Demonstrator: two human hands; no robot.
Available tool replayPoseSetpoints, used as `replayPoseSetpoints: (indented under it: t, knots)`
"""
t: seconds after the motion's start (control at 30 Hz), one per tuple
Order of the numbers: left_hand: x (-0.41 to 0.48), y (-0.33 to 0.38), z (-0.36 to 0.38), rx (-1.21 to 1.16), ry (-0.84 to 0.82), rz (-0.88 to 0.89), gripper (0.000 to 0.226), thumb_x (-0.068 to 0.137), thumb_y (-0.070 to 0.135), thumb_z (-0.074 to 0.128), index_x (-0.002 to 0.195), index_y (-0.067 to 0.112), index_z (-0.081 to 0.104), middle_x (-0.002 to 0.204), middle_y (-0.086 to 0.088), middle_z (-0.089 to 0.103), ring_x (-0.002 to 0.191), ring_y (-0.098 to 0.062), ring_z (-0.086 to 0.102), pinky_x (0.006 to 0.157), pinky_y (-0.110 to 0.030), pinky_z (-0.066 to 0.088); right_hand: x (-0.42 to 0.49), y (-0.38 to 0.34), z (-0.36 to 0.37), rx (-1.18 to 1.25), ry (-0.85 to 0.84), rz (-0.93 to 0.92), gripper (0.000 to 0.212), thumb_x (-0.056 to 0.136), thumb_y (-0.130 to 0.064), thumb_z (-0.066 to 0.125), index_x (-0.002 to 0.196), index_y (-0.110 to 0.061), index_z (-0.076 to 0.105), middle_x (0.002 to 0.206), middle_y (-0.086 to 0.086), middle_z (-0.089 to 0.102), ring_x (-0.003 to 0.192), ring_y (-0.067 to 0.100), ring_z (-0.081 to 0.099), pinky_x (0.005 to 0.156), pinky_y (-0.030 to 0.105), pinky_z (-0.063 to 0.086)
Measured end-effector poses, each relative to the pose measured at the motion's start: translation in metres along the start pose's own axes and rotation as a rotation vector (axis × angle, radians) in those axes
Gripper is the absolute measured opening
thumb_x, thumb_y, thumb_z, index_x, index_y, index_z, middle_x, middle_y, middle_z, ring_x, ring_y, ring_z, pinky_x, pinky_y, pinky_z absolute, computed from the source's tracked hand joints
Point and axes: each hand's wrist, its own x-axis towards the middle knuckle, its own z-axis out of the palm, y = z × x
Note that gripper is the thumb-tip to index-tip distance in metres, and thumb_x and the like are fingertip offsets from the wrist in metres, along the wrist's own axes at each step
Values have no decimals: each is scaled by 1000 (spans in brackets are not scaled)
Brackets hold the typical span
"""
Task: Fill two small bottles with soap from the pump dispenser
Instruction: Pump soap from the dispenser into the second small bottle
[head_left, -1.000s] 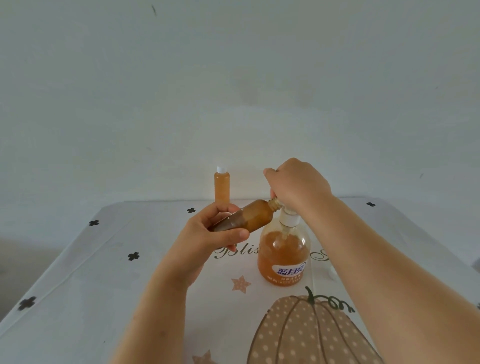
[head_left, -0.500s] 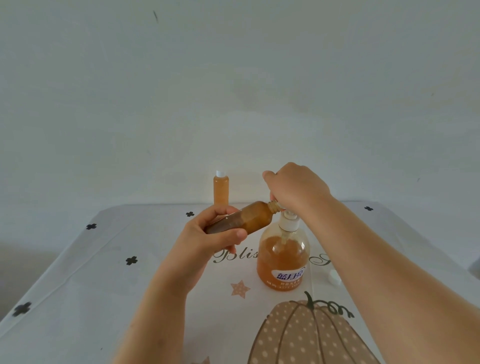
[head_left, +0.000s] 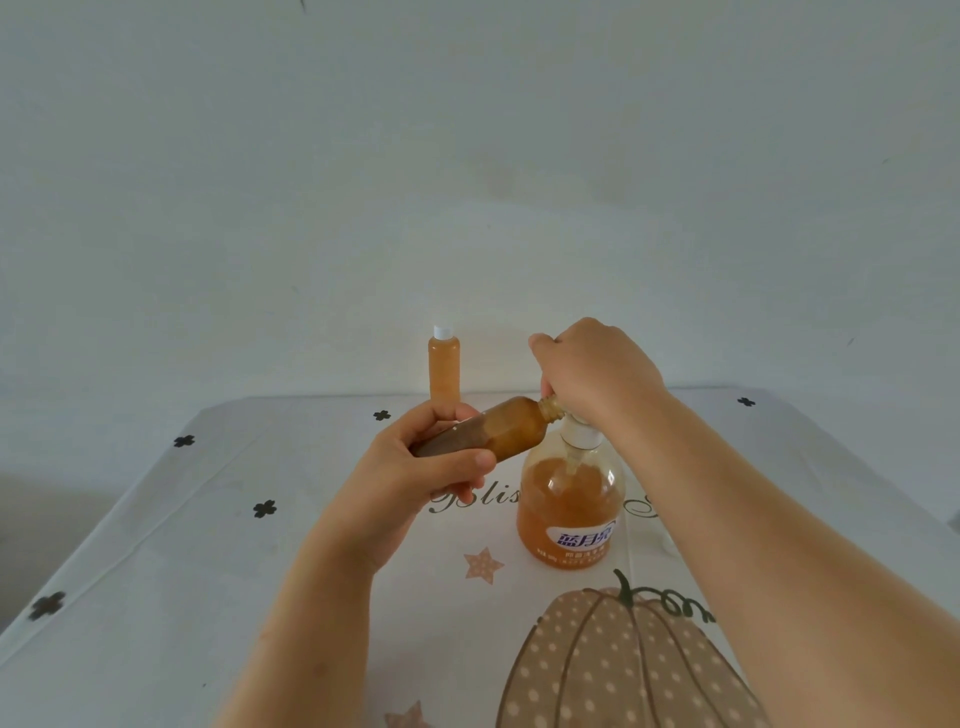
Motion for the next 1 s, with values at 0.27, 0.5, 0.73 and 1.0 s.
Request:
replayPoseSetpoints:
  t: [0.27, 0.5, 0.73, 1.0]
  knots:
    - [-3, 3, 5, -26, 26, 30, 41, 56, 23, 86, 94, 17, 71, 81, -5, 67, 66, -20, 64, 61, -29, 54, -1, -8, -18, -28, -14, -16, 40, 95, -34, 43, 93, -9, 75, 85, 8, 73, 64, 22, 58, 63, 30, 45]
    - [-4, 4, 7, -58, 23, 49, 33, 54, 24, 86, 85, 24, 74, 78, -2, 67, 64, -19, 63, 60, -27, 53, -4, -11, -18, -50, -47, 3, 43, 98, -35, 41, 90, -10, 75, 65, 1, 68, 59, 19, 59, 58, 27, 42]
    - [-2, 2, 4, -8, 34, 39, 47, 53, 26, 86, 96, 15, 71, 81, -5, 67, 68, -20, 64, 63, -29, 54, -3, -11, -15, -56, -61, -2, 44, 99, -37, 38, 89, -12, 73, 70, 3, 66, 65, 20, 59, 60, 29, 42]
    - [2, 1, -1, 40, 3, 22, 42, 55, 21, 87, 94, 15, 72, 83, -8, 67, 69, -22, 63, 66, -31, 54, 3, -2, -2, -17, -77, 12, 42, 99, -36, 40, 91, -11, 73, 81, 6, 70, 70, 23, 61, 65, 32, 45]
